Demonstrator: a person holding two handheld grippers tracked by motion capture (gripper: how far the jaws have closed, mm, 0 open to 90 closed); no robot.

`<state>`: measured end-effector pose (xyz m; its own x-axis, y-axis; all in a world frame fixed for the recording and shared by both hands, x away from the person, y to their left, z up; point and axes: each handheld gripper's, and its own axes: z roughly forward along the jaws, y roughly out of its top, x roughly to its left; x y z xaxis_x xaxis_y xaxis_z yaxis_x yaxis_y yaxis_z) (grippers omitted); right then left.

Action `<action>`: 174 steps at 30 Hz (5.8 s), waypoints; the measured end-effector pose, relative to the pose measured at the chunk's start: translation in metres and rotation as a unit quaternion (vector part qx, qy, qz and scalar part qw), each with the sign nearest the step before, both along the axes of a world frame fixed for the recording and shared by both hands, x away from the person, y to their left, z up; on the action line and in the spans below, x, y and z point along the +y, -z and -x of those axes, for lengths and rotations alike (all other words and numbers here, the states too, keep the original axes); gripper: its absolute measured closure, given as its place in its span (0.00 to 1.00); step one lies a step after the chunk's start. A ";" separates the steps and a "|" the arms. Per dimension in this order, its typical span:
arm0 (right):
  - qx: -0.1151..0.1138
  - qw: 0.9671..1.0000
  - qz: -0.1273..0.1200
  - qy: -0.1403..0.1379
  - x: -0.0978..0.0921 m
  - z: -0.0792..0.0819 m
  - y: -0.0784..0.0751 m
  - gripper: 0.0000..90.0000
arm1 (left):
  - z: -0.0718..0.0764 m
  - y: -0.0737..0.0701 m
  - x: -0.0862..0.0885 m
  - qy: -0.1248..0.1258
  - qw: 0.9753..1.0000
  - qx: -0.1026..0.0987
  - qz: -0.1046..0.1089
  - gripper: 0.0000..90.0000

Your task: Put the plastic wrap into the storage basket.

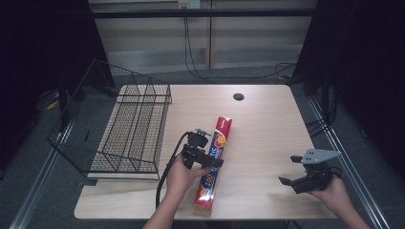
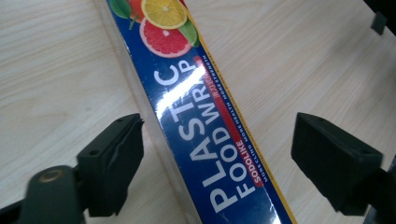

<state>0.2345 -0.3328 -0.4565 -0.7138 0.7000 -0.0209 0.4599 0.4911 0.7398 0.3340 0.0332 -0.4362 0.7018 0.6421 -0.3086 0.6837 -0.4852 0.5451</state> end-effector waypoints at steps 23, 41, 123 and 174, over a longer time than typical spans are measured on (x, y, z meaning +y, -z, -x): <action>-0.004 1.000 0.002 -0.002 0.000 0.001 -0.001 0.10 | -0.008 0.020 -0.021 -0.022 0.998 0.028 -0.046 0.21; -0.008 1.000 0.004 -0.004 0.000 0.002 -0.002 0.10 | -0.011 0.027 -0.024 -0.033 0.996 0.052 -0.058 0.30; -0.016 1.000 -0.003 -0.002 -0.002 0.000 -0.004 0.10 | -0.035 -0.068 -0.002 -0.050 0.989 0.047 -0.132 0.49; -0.019 1.000 -0.007 -0.004 -0.002 0.000 -0.004 0.10 | -0.047 -0.139 0.061 -0.103 0.986 0.045 -0.121 0.49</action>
<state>0.2349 -0.3347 -0.4521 -0.7178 0.6952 -0.0379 0.4279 0.4835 0.7636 0.3810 0.0940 -0.2971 0.5261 0.8301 -0.1850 0.8216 -0.4398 0.3629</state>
